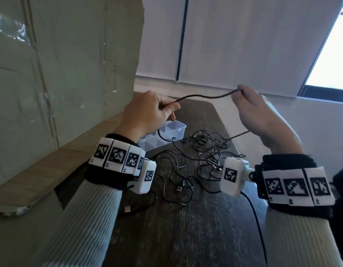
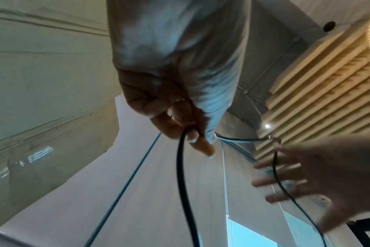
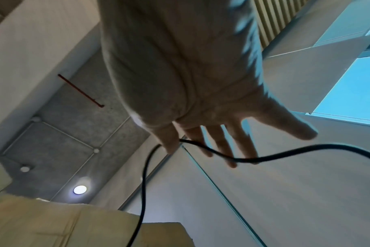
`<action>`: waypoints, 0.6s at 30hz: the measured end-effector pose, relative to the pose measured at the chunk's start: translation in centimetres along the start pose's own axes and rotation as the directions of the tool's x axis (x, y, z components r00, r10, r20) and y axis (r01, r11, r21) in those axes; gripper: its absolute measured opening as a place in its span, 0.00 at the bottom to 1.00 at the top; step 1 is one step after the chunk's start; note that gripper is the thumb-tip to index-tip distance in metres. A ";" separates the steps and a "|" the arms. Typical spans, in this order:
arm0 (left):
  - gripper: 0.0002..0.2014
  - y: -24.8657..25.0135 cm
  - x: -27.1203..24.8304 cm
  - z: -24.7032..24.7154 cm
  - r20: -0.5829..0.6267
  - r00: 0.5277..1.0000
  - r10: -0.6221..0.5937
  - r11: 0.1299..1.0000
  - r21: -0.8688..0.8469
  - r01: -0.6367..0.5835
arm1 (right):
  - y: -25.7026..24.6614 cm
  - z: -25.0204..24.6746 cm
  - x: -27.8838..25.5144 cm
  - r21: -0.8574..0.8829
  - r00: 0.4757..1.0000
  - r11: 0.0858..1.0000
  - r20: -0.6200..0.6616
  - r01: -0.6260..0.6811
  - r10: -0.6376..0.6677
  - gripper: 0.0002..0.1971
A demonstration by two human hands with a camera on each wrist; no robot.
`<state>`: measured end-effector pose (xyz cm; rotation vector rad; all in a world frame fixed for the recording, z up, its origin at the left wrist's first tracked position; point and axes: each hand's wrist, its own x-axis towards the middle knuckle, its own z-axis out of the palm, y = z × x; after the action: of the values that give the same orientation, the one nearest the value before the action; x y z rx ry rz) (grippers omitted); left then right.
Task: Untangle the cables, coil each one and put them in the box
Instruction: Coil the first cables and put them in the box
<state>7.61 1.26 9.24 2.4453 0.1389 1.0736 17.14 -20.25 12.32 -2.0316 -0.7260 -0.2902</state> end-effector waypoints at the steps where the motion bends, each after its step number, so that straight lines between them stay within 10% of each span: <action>1: 0.13 0.2 -0.1 0.1 -0.015 1.000 0.003 0.998 0.063 -0.002 | -0.3 0.1 -0.1 -0.018 0.999 0.999 0.028 0.043 -0.042 0.23; 5: 0.10 0.4 -0.2 -0.1 -0.054 0.998 0.028 0.963 0.270 -0.012 | -1.1 0.1 -0.5 0.030 0.982 0.988 0.110 0.150 -0.152 0.33; 8: 0.11 0.2 -0.2 -0.1 -0.078 0.996 0.042 0.949 0.315 -0.016 | -1.9 0.1 -1.1 0.083 0.970 0.988 0.193 0.132 -0.146 0.23; 13: 0.10 1.3 -0.2 0.5 -0.092 0.994 0.067 0.984 0.171 -0.050 | -2.0 3.3 -1.4 -0.139 0.917 0.961 0.360 0.238 -0.175 0.19; 18: 0.07 1.0 -0.2 0.6 -0.023 0.999 0.026 0.999 0.032 -0.025 | -1.0 3.6 -0.6 0.020 0.931 0.989 0.337 0.144 -0.143 0.14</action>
<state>7.83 0.11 9.17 2.4694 0.1337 1.1199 15.75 -17.07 10.77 -2.0598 -1.0903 -0.0231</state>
